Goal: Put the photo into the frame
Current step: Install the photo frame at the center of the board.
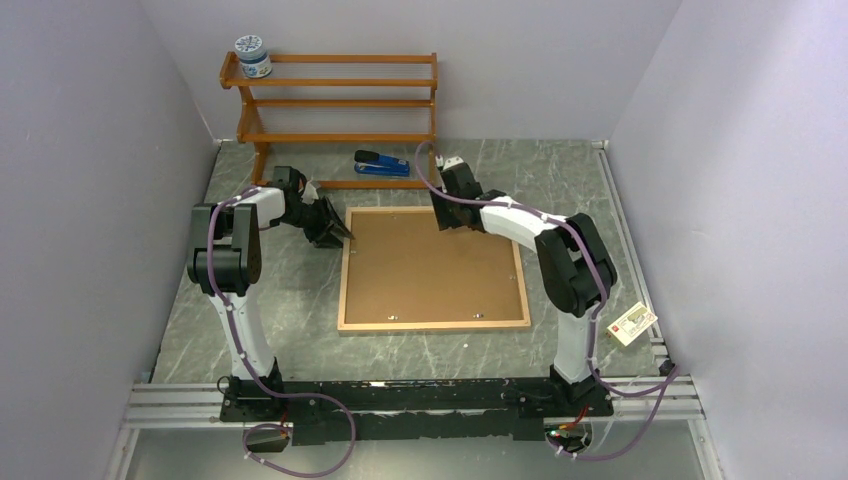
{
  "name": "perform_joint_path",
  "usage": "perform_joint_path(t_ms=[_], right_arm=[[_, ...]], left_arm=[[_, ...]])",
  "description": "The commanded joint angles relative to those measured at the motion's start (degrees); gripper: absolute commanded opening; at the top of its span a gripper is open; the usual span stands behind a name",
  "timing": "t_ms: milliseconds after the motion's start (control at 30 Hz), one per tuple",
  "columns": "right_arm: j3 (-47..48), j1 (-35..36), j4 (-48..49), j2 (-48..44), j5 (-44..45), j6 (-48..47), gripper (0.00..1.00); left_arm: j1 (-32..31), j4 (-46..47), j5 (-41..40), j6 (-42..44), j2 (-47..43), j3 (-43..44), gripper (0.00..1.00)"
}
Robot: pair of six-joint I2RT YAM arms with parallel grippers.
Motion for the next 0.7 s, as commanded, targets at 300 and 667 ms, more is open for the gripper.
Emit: perform_joint_path(t_ms=[300,667], right_arm=[[-0.5,-3.2,1.2,0.9,9.9,-23.3,0.63],[3.9,-4.1,1.3,7.5,5.9,-30.3,0.63]], left_arm=[[-0.2,-3.0,-4.9,1.2,2.7,-1.7,0.48],[-0.2,-3.0,-4.7,1.2,3.0,-1.7,0.47]])
